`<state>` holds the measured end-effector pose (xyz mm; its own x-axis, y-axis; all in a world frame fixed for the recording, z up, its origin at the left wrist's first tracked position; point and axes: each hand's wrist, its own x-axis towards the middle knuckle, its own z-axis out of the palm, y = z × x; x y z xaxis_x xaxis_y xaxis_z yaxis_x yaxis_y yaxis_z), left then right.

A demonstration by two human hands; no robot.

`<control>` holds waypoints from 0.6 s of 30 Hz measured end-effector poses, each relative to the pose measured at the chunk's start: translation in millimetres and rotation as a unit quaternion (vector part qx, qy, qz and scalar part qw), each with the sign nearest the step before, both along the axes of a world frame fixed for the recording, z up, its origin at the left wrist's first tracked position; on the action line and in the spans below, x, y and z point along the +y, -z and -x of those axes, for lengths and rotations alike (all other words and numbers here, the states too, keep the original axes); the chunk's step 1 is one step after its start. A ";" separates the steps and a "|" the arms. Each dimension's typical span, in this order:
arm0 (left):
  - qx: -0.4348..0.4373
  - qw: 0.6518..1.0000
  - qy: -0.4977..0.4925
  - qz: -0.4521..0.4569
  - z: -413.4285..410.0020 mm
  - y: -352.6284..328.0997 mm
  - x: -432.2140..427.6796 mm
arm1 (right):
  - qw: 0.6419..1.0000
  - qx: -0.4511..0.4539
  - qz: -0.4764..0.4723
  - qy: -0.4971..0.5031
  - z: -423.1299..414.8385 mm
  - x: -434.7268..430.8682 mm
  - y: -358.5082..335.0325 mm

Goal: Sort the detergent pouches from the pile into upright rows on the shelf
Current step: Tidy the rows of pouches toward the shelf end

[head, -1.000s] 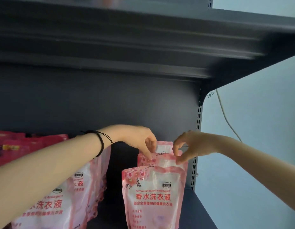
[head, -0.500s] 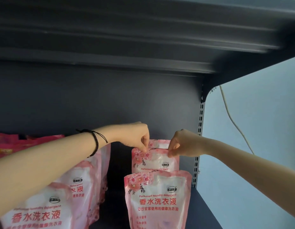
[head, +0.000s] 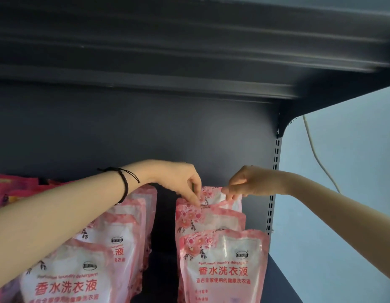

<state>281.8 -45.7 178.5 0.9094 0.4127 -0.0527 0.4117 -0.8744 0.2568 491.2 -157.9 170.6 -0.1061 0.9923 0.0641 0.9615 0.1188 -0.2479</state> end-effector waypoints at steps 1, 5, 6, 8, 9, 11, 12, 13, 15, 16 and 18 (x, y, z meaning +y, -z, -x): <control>-0.014 1.000 -0.002 0.016 -3.9 -2.8 2.5 | 1.000 0.002 -0.023 0.011 -5.4 2.5 -5.1; -0.109 0.992 -0.023 -0.060 -34.1 -5.6 17.8 | 0.987 -0.118 -0.063 0.089 -23.2 24.5 -7.3; -0.102 0.991 -0.030 -0.085 -41.6 -3.1 22.3 | 0.982 -0.144 -0.050 0.108 -25.4 30.9 -3.4; -0.050 0.989 -0.051 -0.132 -54.2 6.5 32.1 | 0.977 -0.168 -0.025 0.125 -27.6 42.5 6.5; -0.022 0.985 -0.062 -0.157 -58.9 12.0 36.4 | 0.977 -0.172 -0.022 0.127 -28.4 47.6 11.3; 0.003 0.978 -0.073 -0.195 -64.2 20.3 42.8 | 0.973 -0.182 -0.045 0.134 -29.3 55.9 16.8; 0.006 0.977 -0.074 -0.202 -64.3 21.3 44.4 | 0.971 -0.185 -0.061 0.138 -28.7 58.7 17.5; 0.008 0.977 -0.076 -0.201 -63.0 20.5 45.2 | 0.970 -0.183 -0.073 0.141 -28.1 61.3 17.3; 0.022 0.978 -0.081 -0.190 -56.2 15.6 45.3 | 0.973 -0.168 -0.080 0.136 -25.2 65.5 15.5; 0.029 0.978 -0.085 -0.190 -51.3 13.1 44.9 | 0.976 -0.158 -0.078 0.129 -23.0 67.6 15.3; 0.036 0.976 -0.093 -0.193 -40.4 11.3 46.2 | 0.979 -0.151 -0.077 0.109 -16.1 72.1 16.6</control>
<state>322.2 0.5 167.2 0.8161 0.5724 0.0792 0.5779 -0.8083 -0.1127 507.3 -85.8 153.9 0.0692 0.9746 0.2130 0.9949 -0.0832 0.0574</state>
